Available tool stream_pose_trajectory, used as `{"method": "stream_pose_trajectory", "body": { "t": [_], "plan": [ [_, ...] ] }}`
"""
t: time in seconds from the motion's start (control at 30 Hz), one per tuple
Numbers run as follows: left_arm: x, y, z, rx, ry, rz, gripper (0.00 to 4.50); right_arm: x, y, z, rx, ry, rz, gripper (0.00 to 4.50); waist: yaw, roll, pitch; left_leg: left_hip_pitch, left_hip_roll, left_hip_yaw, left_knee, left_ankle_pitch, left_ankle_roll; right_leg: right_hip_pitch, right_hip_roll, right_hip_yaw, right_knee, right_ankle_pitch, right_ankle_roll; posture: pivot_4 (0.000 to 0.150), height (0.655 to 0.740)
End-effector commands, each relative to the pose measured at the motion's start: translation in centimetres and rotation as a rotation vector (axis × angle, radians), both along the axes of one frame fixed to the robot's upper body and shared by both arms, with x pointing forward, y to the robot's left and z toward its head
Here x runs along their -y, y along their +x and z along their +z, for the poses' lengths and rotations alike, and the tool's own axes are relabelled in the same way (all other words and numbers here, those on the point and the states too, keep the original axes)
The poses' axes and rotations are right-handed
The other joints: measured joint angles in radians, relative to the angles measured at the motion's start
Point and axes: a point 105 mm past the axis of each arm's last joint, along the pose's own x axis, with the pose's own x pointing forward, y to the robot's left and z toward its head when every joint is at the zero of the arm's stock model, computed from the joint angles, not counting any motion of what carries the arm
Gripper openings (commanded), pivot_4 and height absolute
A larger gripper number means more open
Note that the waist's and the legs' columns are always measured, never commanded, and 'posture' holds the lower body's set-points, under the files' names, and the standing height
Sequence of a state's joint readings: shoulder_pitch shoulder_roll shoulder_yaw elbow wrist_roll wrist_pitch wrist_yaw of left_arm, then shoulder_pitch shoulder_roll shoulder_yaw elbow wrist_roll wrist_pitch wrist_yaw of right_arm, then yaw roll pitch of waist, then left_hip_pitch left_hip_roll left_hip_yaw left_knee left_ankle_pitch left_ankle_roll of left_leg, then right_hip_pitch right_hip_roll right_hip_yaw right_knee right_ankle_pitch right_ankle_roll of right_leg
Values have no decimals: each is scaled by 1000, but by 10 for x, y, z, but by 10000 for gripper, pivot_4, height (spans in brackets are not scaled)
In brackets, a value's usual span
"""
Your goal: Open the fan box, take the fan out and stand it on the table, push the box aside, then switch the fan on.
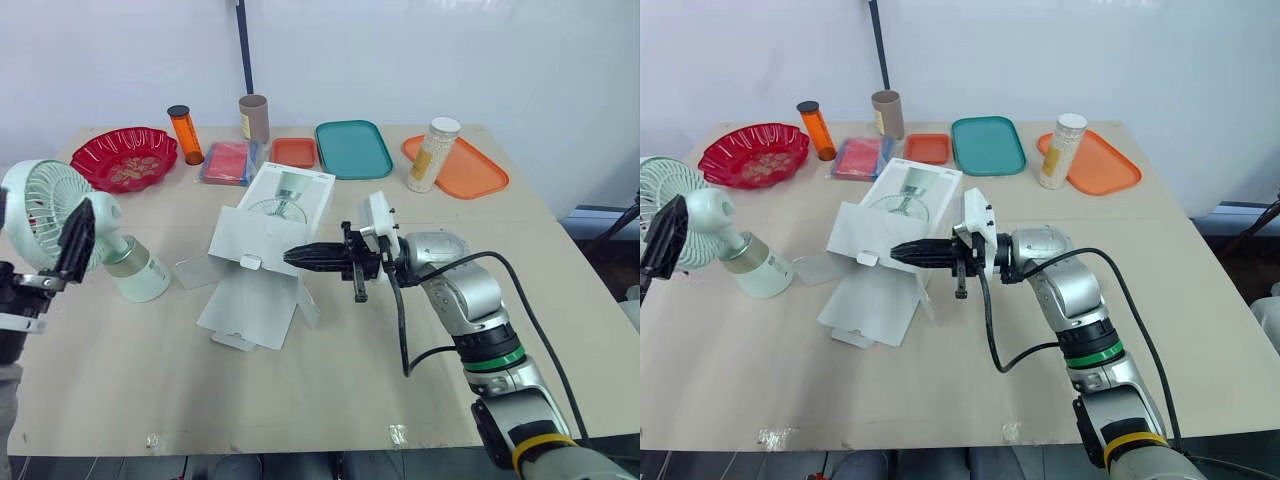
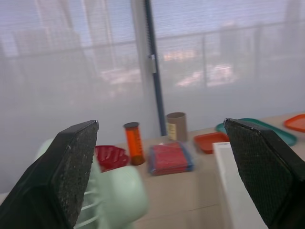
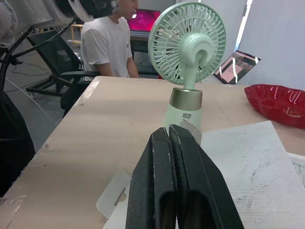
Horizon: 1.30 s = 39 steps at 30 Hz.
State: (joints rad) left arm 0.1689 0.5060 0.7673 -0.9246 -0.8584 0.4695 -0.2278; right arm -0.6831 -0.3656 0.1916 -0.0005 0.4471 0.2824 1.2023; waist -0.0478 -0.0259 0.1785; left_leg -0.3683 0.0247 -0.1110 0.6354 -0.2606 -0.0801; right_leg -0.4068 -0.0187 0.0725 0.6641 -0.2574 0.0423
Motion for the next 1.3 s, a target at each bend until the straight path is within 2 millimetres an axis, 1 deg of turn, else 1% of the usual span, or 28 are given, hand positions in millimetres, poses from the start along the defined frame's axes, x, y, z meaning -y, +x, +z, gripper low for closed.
{"method": "stream_pose_trajectory", "body": {
  "t": [0.03, 0.13, 0.2, 0.27, 0.33, 0.4, 0.5, 0.67, 0.77, 0.8, 0.83, 0.87, 0.9, 0.97, 1.0, 1.1, 1.2, 1.3],
  "plan": [
    [40, -8, -5, -68, 64, -219, 44559, 1, -4, 14, 49, 12, 8, 0, 0, 0, 0, 0, 0, 0, 0, 0, 0, 0, 0, 0, 0, 0, 0, 1500, 7400],
    [55, -8, -29, -187, 131, -320, 44559, 4, -5, 15, 51, 7, -6, 0, -1, 1, 1, 0, 0, 0, 0, 0, 0, 0, 0, 0, 0, 0, 0, 1500, 7400],
    [55, -5, -48, -262, 170, -352, 44559, 6, -4, 12, 53, -13, -48, 0, -1, 1, 1, 0, 0, 0, 0, 0, 0, 0, 0, 0, 0, 0, 0, 1500, 7400],
    [49, 1, -66, -309, 180, -357, 44559, 7, -3, 11, 49, -21, -99, 0, 0, 1, 1, 0, 0, 0, 0, 0, 0, 0, 1, 0, 0, -1, 0, 1500, 7400],
    [46, 7, -80, -331, 192, -369, 44559, 10, -1, 8, 38, -32, -148, 0, 0, 1, 1, 0, 0, 0, 0, 0, 0, 0, 1, 0, 0, -1, -1, 1500, 7400],
    [44, 13, -89, -340, 197, -387, 44559, 12, 0, 4, 38, -56, -208, 0, 0, 1, 1, 0, 0, 0, 0, 0, 0, 0, 1, 0, 0, -2, 0, 1500, 7400],
    [47, 18, -101, -365, 203, -448, 44559, 17, -3, -5, 16, -87, -267, 0, 1, 1, 1, -1, 0, 0, 0, 0, 0, 0, 1, 0, 0, -2, -1, 1500, 7400],
    [55, 14, -119, -420, 254, -526, 44559, 26, -1, -15, -44, -145, -394, 0, -2, 1, 1, -1, 0, 1, 0, 0, 1, -1, 1, 1, 0, -2, -1, 1500, 7400],
    [57, 16, -123, -424, 245, -532, 45000, 28, 0, -15, -85, -173, -448, 8133, 0, 1, 1, -1, 1, 0, 0, 0, 1, -1, 1, 0, 0, -2, 0, 1500, 7400],
    [56, 16, -125, -427, 243, -537, 45000, 26, -1, -13, -94, -172, -456, 11903, -1, 1, 1, 0, 1, 0, 0, 0, 1, -1, 1, 0, 0, -3, 1, 1500, 7400],
    [56, 16, -125, -428, 241, -540, 45000, 24, -2, -12, -104, -175, -461, 17398, -1, 1, 1, 0, 1, 1, 0, 0, 1, -1, 1, 0, 0, -3, 1, 1500, 7400],
    [60, 18, -126, -427, 239, -544, 45000, 28, -1, -12, -111, -180, -466, 23095, 0, 1, 1, 0, 1, 1, 0, 0, 1, -1, 1, 0, 0, -3, 1, 1500, 7400],
    [58, 18, -127, -430, 236, -548, 45000, 23, -3, -14, -129, -197, -468, 26418, 0, 1, 1, 0, 1, 0, 0, 0, 1, -1, 1, 0, 0, -3, 1, 1500, 7400],
    [56, 16, -132, -445, 250, -554, 45000, 17, -5, -21, -192, -243, -485, 37536, -2, 1, 1, -1, 1, 0, 0, 0, 1, -1, 1, 0, 0, -3, 1, 1500, 7400],
    [55, 16, -135, -453, 255, -554, 45000, 15, -4, -23, -229, -256, -504, 41361, -2, 1, 1, -1, 1, 1, 0, -1, 1, -1, 1, 1, 0, -3, 1, 1500, 7400],
    [56, 16, -140, -459, 258, -554, 45000, 14, 2, -26, -363, -267, -554, 41361, -2, 1, 1, -1, 1, 0, 0, -1, 1, -1, 2, 1, 0, -2, -1, 1500, 7400],
    [58, 18, -141, -454, 253, -555, 45000, 16, 5, -31, -400, -319, -595, 41361, 0, 1, 1, -1, 1, 0, 0, -1, 1, -1, 1, 0, 0, -2, -1, 1500, 7400],
    [59, 18, -142, -454, 243, -554, 45000, 11, 6, -35, -453, -341, -614, 41361, 0, 1, 1, -1, 1, 0, 0, -1, 1, -1, 1, 0, 0, -2, 0, 1500, 7400]
  ]
}}
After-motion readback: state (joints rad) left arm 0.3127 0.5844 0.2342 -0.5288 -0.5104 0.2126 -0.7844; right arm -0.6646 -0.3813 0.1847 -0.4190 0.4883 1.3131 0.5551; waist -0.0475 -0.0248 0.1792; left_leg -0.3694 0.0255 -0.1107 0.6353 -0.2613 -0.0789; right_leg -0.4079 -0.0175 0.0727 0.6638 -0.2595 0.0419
